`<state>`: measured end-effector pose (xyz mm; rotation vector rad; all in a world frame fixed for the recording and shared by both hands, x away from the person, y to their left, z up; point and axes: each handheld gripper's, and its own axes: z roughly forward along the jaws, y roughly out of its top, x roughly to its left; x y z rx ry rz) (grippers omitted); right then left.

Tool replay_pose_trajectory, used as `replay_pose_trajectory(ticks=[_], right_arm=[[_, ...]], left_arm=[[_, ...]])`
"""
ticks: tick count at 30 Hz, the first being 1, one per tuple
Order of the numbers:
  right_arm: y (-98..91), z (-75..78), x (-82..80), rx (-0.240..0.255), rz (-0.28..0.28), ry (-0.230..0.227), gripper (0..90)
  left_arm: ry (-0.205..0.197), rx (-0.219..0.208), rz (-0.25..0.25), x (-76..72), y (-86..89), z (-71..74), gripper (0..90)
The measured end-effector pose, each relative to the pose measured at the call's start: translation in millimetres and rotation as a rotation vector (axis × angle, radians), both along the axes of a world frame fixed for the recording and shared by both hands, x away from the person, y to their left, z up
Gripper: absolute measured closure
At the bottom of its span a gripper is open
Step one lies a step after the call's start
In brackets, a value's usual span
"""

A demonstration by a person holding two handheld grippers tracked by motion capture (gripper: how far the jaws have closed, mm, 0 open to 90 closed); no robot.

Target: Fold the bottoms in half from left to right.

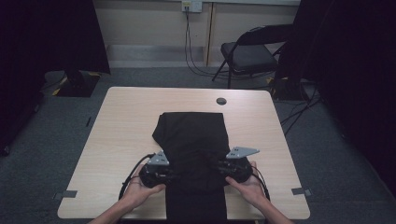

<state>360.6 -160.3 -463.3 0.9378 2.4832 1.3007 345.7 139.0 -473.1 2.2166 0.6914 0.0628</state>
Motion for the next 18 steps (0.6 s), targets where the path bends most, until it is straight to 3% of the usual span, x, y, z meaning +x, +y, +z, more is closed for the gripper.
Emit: replay_pose_trajectory(ticks=[2, 4, 7, 10, 11, 12, 15, 17, 18], right_arm=[[1.9, -9.5, -2.2, -0.051, -0.002, 0.013, 79.2], [1.1, -17.5, 0.8, -0.066, -0.009, 0.038, 79.1], [1.4, -23.5, 9.9, -0.066, -0.016, 0.039, 79.1], [3.9, -27.6, 25.3, -0.044, -0.046, 0.034, 79.3], [3.9, -27.6, 25.3, -0.044, -0.046, 0.034, 79.3], [8.7, -29.4, 37.0, -0.055, -0.057, 0.003, 79.4], [14.1, -30.6, 60.0, -0.061, -0.103, -0.02, 79.3], [16.2, -30.4, 73.4, -0.073, -0.133, -0.033, 78.9], [16.4, -30.2, 77.7, -0.074, -0.141, -0.032, 78.1]], left_arm=[[0.007, 0.018, -0.002, 1.2, -2.2, -6.4, 77.6], [0.011, 0.023, 0.011, 6.5, -1.9, -9.6, 77.7], [0.009, 0.028, 0.056, 18.6, -0.8, -15.0, 77.5], [-0.036, 0.053, 0.103, 39.6, 1.9, -16.0, 77.5], [-0.036, 0.053, 0.103, 39.6, 1.9, -16.0, 77.5], [-0.063, 0.06, 0.149, 57.7, 2.2, -17.0, 77.5], [-0.085, 0.057, 0.201, 81.5, 1.2, -18.3, 77.6], [-0.076, 0.014, 0.22, 85.9, 1.9, -21.4, 77.7], [-0.08, 0.023, 0.211, 84.5, 1.7, -20.7, 77.8]])
